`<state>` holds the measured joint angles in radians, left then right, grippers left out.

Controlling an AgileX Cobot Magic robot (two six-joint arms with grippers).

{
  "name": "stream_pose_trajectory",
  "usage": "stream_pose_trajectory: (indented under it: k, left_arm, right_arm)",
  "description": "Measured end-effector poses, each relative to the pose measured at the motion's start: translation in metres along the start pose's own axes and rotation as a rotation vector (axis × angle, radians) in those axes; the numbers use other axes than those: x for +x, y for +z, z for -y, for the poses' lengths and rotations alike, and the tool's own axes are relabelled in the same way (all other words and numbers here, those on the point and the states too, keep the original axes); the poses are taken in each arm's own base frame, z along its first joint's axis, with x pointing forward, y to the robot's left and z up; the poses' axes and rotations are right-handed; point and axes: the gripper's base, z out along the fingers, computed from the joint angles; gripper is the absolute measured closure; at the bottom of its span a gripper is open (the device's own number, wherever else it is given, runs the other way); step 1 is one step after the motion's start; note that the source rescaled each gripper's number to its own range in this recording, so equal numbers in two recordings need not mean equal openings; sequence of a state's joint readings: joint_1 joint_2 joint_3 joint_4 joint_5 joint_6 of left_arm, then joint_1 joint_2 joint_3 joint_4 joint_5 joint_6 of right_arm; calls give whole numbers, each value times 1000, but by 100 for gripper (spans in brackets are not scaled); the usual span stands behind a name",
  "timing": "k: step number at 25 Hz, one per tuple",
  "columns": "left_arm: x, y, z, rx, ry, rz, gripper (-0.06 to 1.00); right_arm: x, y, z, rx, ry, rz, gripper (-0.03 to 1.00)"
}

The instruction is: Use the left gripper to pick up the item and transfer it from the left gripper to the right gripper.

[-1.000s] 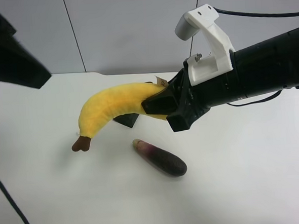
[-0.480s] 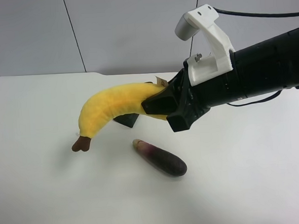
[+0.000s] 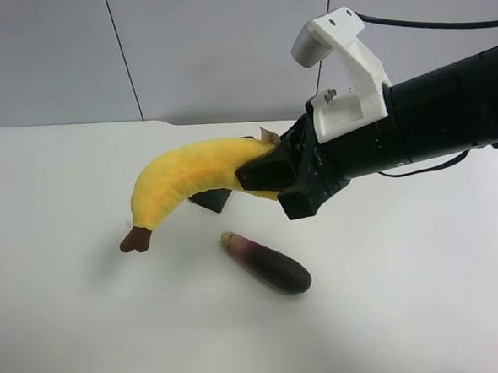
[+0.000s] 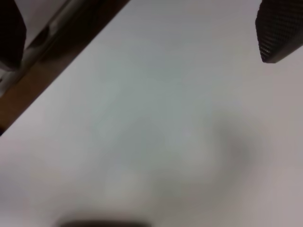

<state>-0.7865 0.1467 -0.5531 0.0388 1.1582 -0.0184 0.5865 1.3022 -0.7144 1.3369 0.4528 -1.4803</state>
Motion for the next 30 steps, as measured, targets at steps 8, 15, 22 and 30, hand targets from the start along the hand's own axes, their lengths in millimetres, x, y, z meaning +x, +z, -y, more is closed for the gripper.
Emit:
stream_pose_trajectory:
  k: [8,15,22,30]
  left_arm:
    - [14,-16,-1,1,-1,168,-5]
    - [13,-9,2,28,-10,205,-5]
    - [13,-9,2,28,-10,207,-5]
    - [13,-9,4,-229,-172,204,-5]
  right_arm:
    - [0,0,0,0,0,0,97]
    - [0,0,0,1,0,0,97]
    - [0,0,0,5,5,0,97]
    - [-11,-3,10,102,136,13,97]
